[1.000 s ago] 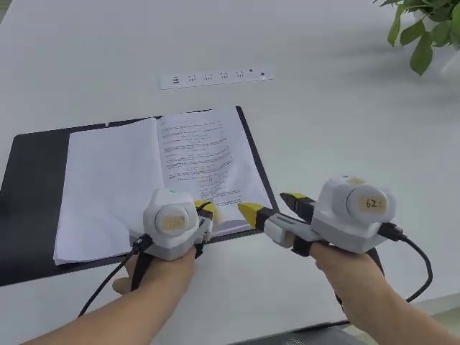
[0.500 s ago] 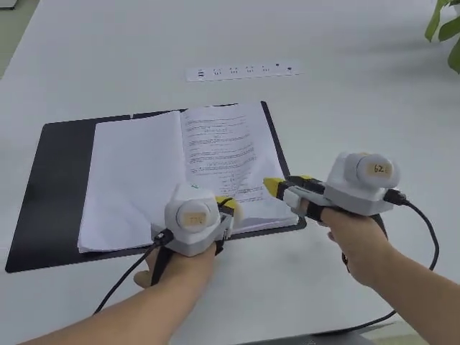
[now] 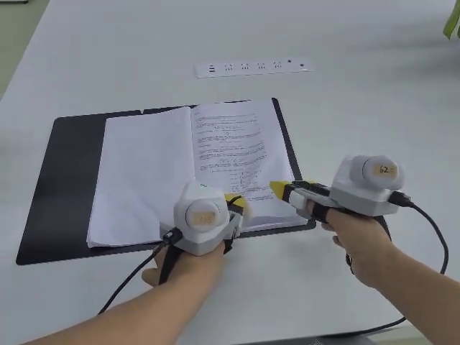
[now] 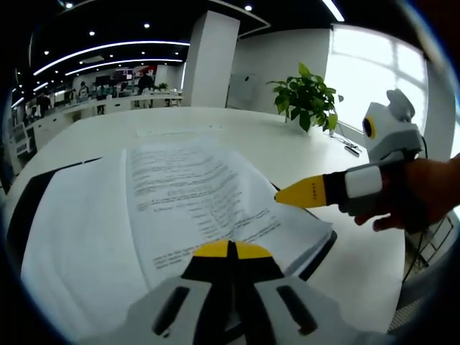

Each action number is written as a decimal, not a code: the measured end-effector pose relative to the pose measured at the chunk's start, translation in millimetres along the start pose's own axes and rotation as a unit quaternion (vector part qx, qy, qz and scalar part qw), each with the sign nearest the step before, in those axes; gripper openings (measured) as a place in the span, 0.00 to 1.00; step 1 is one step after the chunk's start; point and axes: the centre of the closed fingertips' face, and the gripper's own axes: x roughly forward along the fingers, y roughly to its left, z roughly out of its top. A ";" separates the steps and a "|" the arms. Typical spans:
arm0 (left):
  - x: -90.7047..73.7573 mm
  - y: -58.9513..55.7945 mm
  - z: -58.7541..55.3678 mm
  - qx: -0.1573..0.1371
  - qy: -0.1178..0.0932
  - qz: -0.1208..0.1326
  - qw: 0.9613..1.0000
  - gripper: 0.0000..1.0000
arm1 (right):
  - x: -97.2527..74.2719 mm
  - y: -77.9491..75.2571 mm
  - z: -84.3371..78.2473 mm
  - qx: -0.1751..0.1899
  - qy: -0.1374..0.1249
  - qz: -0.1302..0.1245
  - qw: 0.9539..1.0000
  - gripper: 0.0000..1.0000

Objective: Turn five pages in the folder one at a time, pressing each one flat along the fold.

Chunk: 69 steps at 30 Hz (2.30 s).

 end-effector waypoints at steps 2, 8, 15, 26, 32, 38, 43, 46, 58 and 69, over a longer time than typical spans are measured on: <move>0.0 0.0 0.1 0.000 0.000 0.000 1.000 0.00 | -1.2 0.4 -0.6 0.001 0.000 0.000 1.000 0.31; -0.1 -0.2 0.1 -0.003 0.000 0.001 1.000 0.00 | -4.7 -1.4 -2.8 0.009 0.000 -0.003 1.000 0.29; 0.0 0.1 -0.1 -0.007 0.000 0.001 1.000 0.00 | -6.7 0.4 -5.8 0.001 0.005 0.000 1.000 0.29; 0.0 0.0 0.1 -0.016 0.003 0.000 1.000 0.00 | -10.5 -12.2 -11.0 0.015 0.020 -0.017 1.000 0.02; 0.0 0.4 0.8 -0.034 0.004 -0.001 0.999 0.00 | -14.7 -8.2 -7.6 0.097 0.005 -0.008 0.995 0.00; -9.7 -0.1 1.7 -0.075 0.024 -0.019 0.997 0.04 | -27.8 3.3 1.5 0.139 -0.009 -0.001 0.990 0.00; -30.6 -0.2 11.9 -0.076 0.010 -0.029 0.997 0.18 | -40.2 27.8 16.4 0.151 -0.030 0.021 0.988 0.00; -43.8 3.2 17.9 -0.070 0.006 -0.028 0.997 0.20 | -47.0 46.8 28.6 0.156 -0.046 0.041 0.986 0.00; -123.8 40.9 41.7 -0.032 -0.033 -0.013 0.999 0.32 | -50.8 132.9 54.5 0.172 -0.074 0.129 0.974 0.00; -195.9 89.8 28.9 -0.021 -0.027 0.032 0.999 0.37 | -23.4 208.0 42.6 0.165 -0.051 0.179 0.969 0.00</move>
